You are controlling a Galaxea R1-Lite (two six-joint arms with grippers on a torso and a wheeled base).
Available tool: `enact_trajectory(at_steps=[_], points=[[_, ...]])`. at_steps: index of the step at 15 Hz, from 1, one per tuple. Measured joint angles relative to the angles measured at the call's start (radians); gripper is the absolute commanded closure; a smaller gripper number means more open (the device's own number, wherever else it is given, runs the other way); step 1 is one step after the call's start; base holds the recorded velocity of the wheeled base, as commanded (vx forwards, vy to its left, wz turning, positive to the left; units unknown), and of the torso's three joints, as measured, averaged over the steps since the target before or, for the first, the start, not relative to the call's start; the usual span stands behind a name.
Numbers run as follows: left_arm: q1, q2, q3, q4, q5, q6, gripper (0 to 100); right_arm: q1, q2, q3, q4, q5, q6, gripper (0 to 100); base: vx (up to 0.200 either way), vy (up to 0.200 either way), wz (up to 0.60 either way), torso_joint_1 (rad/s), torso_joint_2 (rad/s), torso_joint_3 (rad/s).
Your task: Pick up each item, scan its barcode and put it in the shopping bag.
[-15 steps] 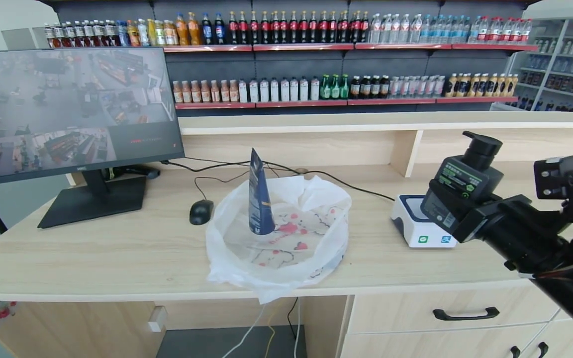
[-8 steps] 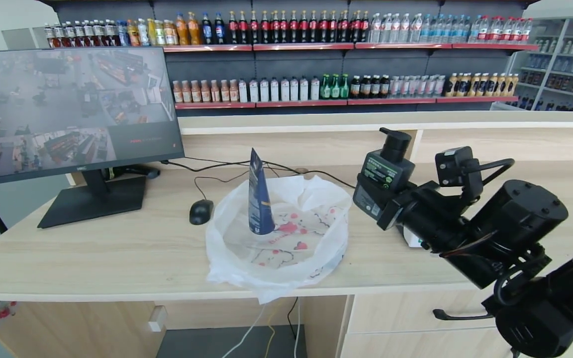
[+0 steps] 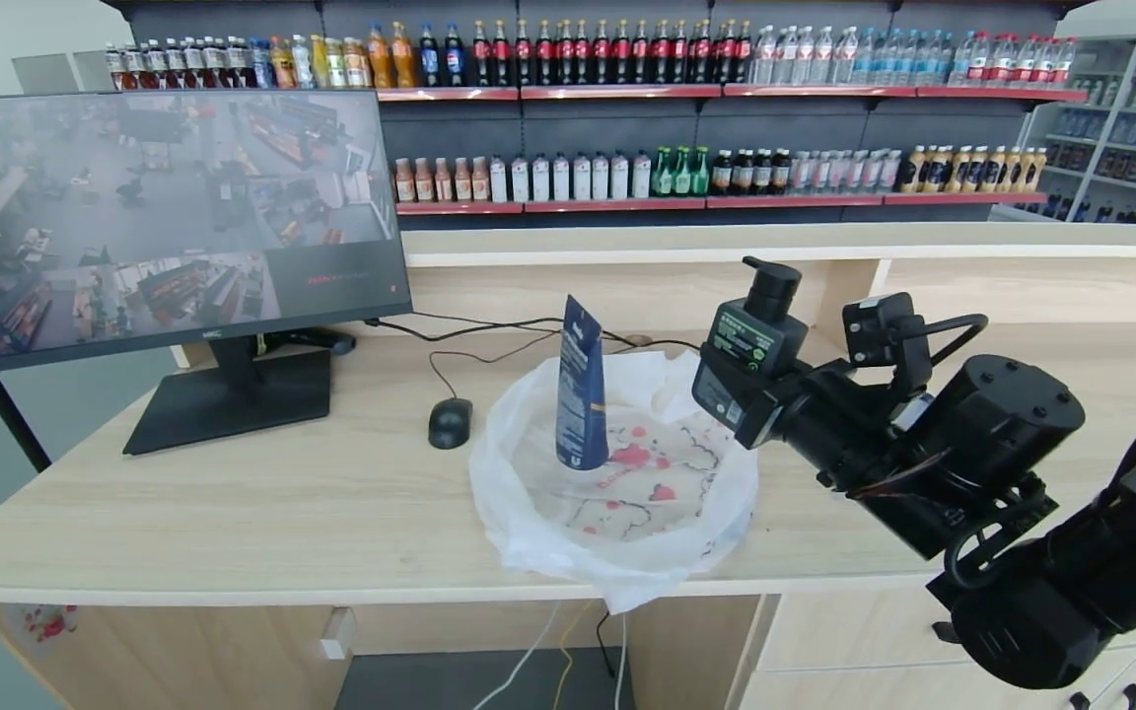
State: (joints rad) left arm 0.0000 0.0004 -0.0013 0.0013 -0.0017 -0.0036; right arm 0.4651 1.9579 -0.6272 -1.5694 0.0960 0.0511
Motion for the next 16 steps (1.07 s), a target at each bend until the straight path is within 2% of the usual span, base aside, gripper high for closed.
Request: enact_trajectory(at_steps=[16], points=[[0.0,0.0,0.001,0.0,0.0,0.001,0,-0.051,0.142,-0.079,0.0,-0.006,0.019,100,0.0,0.0,0.0,0.0,0.0,0.0]])
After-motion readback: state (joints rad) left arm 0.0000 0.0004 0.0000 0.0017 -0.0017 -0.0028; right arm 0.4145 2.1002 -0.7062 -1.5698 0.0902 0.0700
